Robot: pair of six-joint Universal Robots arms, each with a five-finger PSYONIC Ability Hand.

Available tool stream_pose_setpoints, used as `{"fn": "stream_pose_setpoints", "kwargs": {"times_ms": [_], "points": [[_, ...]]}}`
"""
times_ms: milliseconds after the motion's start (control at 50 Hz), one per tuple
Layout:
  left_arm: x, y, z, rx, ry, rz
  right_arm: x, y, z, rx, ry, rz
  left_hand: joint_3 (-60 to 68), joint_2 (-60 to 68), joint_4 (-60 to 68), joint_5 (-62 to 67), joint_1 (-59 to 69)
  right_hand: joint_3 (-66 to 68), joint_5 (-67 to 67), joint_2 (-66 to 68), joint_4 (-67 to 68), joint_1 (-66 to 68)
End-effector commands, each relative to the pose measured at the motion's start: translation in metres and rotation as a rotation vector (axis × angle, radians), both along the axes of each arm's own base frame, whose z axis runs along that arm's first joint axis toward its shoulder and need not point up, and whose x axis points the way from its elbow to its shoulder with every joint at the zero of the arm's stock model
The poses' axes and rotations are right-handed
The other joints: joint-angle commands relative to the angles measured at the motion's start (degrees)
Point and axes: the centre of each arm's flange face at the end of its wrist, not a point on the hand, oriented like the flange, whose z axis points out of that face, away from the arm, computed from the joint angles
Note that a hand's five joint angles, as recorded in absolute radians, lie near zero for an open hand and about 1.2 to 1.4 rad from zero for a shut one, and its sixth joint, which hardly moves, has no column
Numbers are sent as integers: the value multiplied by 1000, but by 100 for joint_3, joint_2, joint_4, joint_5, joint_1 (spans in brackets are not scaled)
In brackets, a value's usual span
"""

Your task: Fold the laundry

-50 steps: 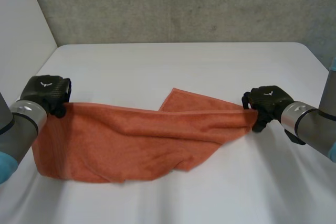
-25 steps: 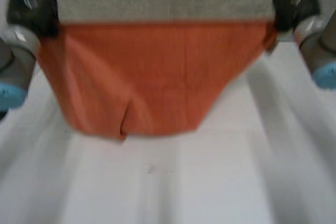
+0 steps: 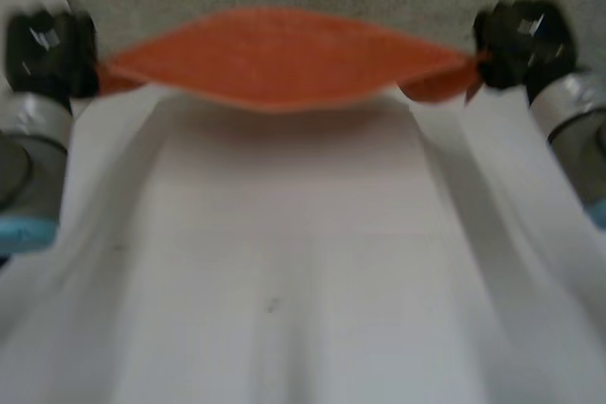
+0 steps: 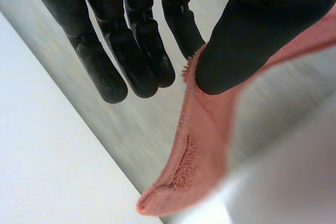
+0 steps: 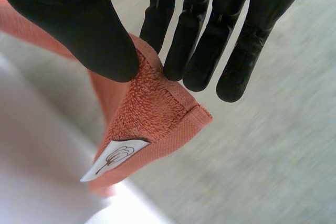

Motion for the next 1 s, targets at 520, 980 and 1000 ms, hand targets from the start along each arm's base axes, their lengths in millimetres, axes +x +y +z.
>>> {"fn": "stream_pose_setpoints", "kwargs": {"times_ms": [520,980,1000], "points": [[46,119,-68,730,-459,3,-68,87,-67,704,828,-19,1156,1118,1143,1443,1503,1216,1311,1243,1164,2363],[-29,-21,-122,348,-427,-64,-1,-46,-121,194,573,-161,1156,1118,1143,1443,1503,1216,1311,1243,1164,2363],[-31,-31,-128,342,-427,-55,-1,-52,-124,179,568,-175,1156,1118,1143,1443,1503,1216,1311,1243,1164,2363]]}}
